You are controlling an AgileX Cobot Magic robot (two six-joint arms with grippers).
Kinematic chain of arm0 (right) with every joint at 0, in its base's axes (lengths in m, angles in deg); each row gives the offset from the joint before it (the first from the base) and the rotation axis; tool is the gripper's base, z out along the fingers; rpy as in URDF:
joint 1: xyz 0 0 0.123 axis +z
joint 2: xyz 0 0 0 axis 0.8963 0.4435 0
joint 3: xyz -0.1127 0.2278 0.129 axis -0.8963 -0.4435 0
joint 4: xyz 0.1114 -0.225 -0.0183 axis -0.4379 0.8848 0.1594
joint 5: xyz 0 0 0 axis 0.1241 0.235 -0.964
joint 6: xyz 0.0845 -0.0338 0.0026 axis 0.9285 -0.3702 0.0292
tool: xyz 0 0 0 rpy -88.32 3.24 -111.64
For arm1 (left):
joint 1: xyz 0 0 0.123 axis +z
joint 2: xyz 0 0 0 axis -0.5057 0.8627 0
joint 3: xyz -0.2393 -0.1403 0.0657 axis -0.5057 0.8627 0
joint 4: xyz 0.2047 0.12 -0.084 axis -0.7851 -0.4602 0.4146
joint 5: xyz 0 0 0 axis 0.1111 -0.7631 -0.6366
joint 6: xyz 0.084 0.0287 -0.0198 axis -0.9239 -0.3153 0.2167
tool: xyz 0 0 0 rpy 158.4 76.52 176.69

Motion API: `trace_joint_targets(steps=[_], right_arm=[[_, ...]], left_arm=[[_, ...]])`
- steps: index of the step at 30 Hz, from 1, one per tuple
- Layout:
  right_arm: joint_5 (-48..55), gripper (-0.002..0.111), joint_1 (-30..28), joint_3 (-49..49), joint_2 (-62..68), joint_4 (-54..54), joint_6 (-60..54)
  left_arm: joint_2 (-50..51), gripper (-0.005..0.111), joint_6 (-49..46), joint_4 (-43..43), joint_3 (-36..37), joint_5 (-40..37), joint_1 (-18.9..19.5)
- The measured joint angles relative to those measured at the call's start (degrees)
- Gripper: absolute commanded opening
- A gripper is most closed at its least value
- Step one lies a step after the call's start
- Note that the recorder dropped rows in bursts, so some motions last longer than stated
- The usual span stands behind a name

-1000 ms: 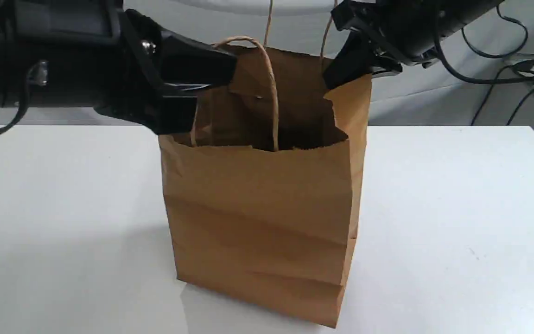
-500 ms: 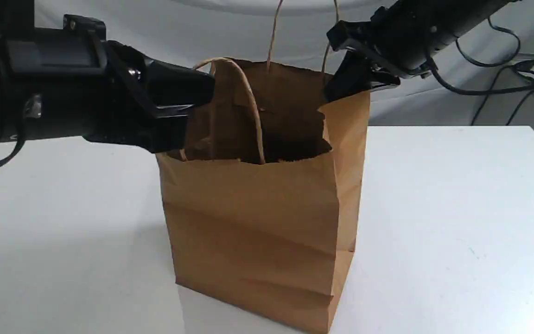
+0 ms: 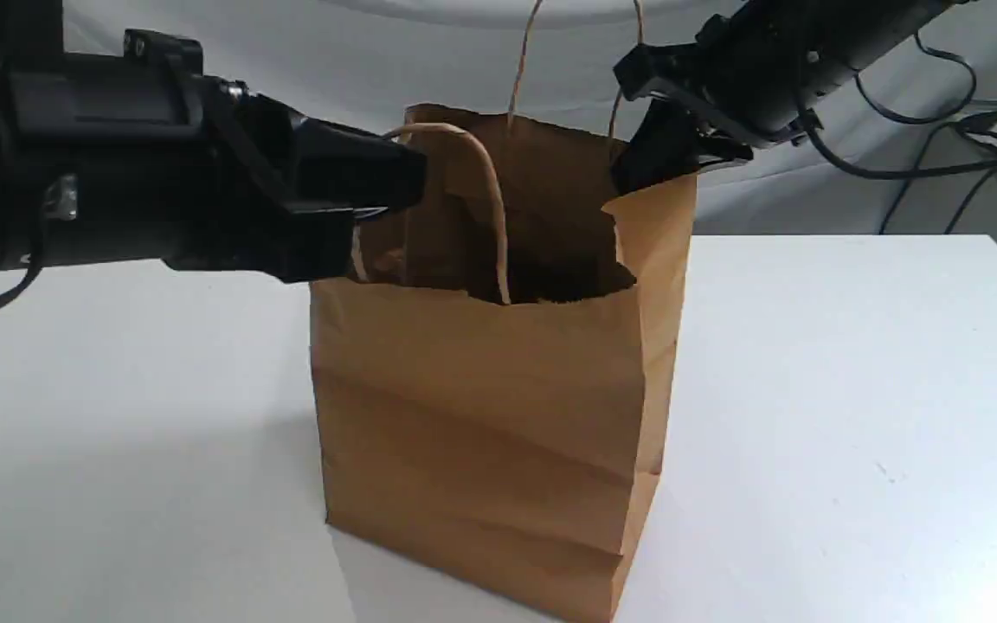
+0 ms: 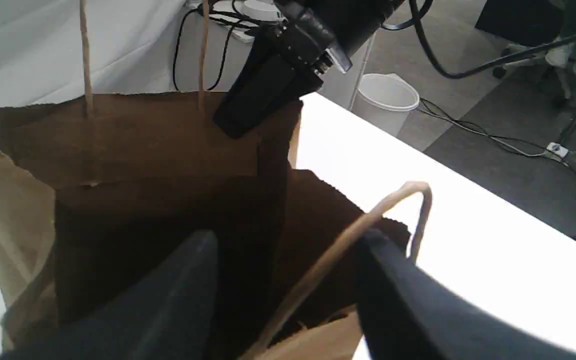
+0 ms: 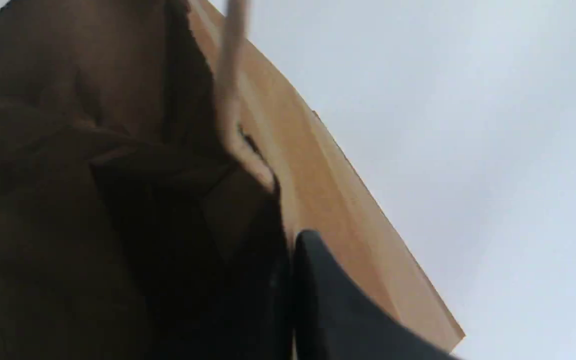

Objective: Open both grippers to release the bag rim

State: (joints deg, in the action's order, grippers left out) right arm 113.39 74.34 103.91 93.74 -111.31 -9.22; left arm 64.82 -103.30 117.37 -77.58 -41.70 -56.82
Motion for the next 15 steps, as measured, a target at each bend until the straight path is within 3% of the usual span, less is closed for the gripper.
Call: trace_joint_targets(steps=[10, 15], right_arm=[[0.00, 0.000, 0.00, 0.00, 0.00, 0.04, 0.00], [0.00, 0.000, 0.00, 0.00, 0.00, 0.04, 0.00]], left_arm=[[-0.90, 0.059, 2.60, -0.72, 0.00, -0.76, 0.00], [-4.59, 0.059, 7.11, -7.51, 0.00, -2.98, 0.00]])
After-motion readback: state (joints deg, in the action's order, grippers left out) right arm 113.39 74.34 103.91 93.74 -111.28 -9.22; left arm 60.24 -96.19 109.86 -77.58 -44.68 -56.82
